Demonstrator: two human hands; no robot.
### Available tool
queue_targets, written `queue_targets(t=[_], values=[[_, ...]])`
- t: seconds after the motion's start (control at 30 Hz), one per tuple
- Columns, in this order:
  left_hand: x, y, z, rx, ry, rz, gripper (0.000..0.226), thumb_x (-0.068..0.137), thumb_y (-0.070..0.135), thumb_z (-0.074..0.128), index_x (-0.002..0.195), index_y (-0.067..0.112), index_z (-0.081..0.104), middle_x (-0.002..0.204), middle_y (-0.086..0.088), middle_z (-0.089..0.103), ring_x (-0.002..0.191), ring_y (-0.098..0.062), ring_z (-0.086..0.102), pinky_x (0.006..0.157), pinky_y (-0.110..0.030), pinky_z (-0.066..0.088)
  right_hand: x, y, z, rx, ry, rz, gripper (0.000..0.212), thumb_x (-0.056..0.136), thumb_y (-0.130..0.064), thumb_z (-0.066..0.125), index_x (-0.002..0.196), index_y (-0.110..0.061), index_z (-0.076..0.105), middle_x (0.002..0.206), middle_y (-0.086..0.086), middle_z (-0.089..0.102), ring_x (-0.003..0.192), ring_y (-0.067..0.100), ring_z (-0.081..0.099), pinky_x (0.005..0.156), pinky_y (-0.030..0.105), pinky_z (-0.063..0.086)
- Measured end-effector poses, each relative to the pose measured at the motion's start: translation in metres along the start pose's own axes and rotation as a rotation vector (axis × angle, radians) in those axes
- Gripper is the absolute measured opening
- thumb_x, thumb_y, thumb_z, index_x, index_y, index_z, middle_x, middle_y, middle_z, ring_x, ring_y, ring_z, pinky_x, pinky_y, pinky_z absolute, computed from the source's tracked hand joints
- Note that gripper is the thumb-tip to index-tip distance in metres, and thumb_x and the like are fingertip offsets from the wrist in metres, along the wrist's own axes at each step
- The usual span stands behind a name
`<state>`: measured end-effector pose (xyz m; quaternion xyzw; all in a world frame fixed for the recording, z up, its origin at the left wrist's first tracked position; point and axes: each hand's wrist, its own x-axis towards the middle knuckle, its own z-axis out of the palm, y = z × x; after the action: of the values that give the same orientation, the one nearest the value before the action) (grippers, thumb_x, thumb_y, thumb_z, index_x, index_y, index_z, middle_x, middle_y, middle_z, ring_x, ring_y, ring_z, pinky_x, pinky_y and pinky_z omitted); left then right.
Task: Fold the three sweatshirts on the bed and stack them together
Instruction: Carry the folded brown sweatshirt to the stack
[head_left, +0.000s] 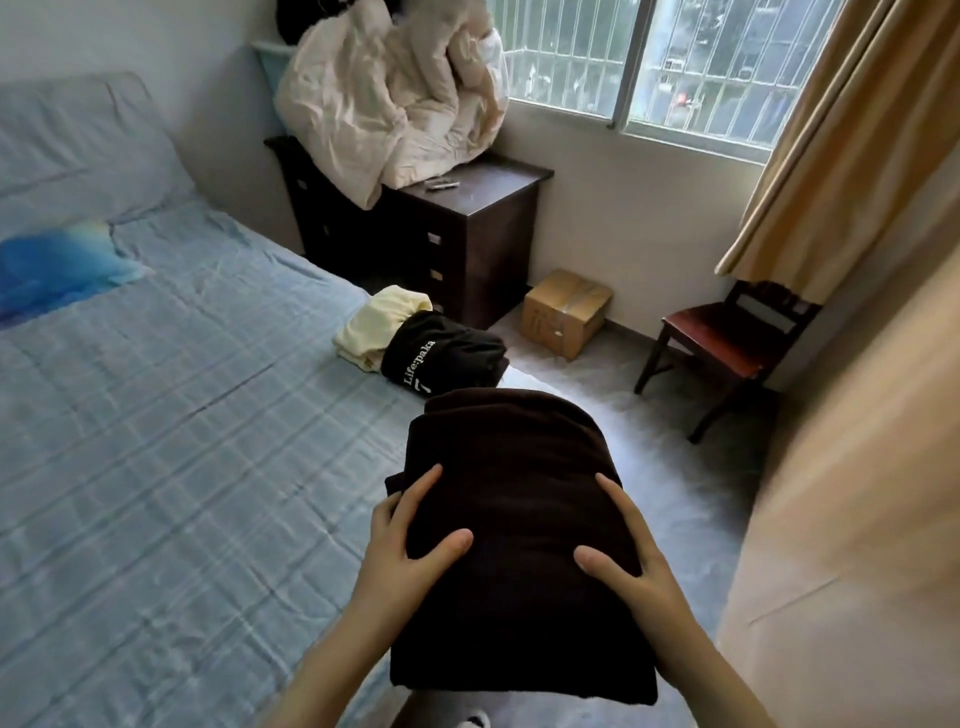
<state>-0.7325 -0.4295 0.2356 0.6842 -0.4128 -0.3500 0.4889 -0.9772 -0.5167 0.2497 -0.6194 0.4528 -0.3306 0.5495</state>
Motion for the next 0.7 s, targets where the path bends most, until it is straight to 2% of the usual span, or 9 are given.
queue_targets(t=[0.1, 0.27, 0.37, 0.53, 0.6, 0.67, 0.7], values=[[0.053, -0.003, 0.033, -0.005, 0.02, -0.022, 0.076, 0.057, 0.074, 0.065, 0.127, 0.074, 0.035, 0.139, 0.01, 0.035, 0.119, 0.007, 0.04, 0.095, -0.018, 0.035, 0.06, 0.015, -0.027, 0.007, -0.029, 0.015, 0.081, 0.064, -0.063, 0.076, 0.136, -0.066, 0.04, 0.124, -0.049, 0.045, 0.11, -0.02, 0.051, 0.076, 0.003, 0.048], [0.156, -0.017, 0.086, -0.05, 0.085, -0.088, 0.076, 0.059, 0.073, 0.066, 0.127, 0.075, 0.033, 0.141, 0.011, 0.032, 0.125, -0.005, 0.041, 0.098, -0.025, 0.035, 0.188, 0.034, -0.064, -0.038, -0.098, 0.003, 0.081, 0.061, -0.062, 0.078, 0.135, -0.064, 0.043, 0.129, -0.047, 0.046, 0.114, -0.018, 0.052, 0.08, 0.007, 0.05], [0.22, -0.025, 0.11, -0.082, 0.126, -0.126, 0.07, 0.071, 0.06, 0.074, 0.126, 0.075, 0.033, 0.144, 0.008, 0.031, 0.131, -0.011, 0.039, 0.103, -0.028, 0.034, 0.269, 0.043, -0.079, -0.062, -0.166, 0.026, 0.082, 0.06, -0.061, 0.078, 0.134, -0.065, 0.044, 0.128, -0.047, 0.047, 0.115, -0.018, 0.052, 0.079, 0.005, 0.049], [0.298, -0.022, 0.139, -0.096, 0.273, -0.203, 0.069, 0.073, 0.062, 0.071, 0.126, 0.077, 0.03, 0.149, 0.004, 0.027, 0.134, -0.015, 0.038, 0.105, -0.028, 0.033, 0.394, 0.047, -0.095, -0.125, -0.353, 0.059, 0.083, 0.062, -0.06, 0.078, 0.136, -0.065, 0.042, 0.13, -0.047, 0.046, 0.117, -0.018, 0.051, 0.086, 0.012, 0.048], [0.317, -0.024, 0.152, -0.096, 0.341, -0.244, 0.07, 0.073, 0.062, 0.071, 0.126, 0.077, 0.029, 0.151, 0.003, 0.025, 0.136, -0.018, 0.036, 0.108, -0.033, 0.034, 0.437, 0.05, -0.096, -0.147, -0.45, 0.073, 0.082, 0.064, -0.058, 0.078, 0.137, -0.063, 0.042, 0.133, -0.046, 0.045, 0.12, -0.017, 0.049, 0.09, 0.015, 0.046], [0.334, -0.029, 0.166, -0.104, 0.423, -0.29, 0.073, 0.065, 0.072, 0.065, 0.128, 0.076, 0.029, 0.151, 0.006, 0.023, 0.136, -0.016, 0.034, 0.11, -0.037, 0.034, 0.477, 0.058, -0.095, -0.171, -0.545, 0.086, 0.081, 0.066, -0.056, 0.078, 0.139, -0.061, 0.042, 0.136, -0.045, 0.045, 0.122, -0.016, 0.049, 0.089, 0.009, 0.047], [0.344, -0.034, 0.175, -0.112, 0.47, -0.306, 0.073, 0.064, 0.074, 0.062, 0.129, 0.075, 0.029, 0.15, 0.009, 0.023, 0.134, -0.011, 0.033, 0.109, -0.034, 0.033, 0.497, 0.064, -0.093, -0.188, -0.593, 0.097, 0.081, 0.067, -0.055, 0.078, 0.139, -0.06, 0.042, 0.137, -0.044, 0.044, 0.123, -0.015, 0.049, 0.088, 0.006, 0.046]])
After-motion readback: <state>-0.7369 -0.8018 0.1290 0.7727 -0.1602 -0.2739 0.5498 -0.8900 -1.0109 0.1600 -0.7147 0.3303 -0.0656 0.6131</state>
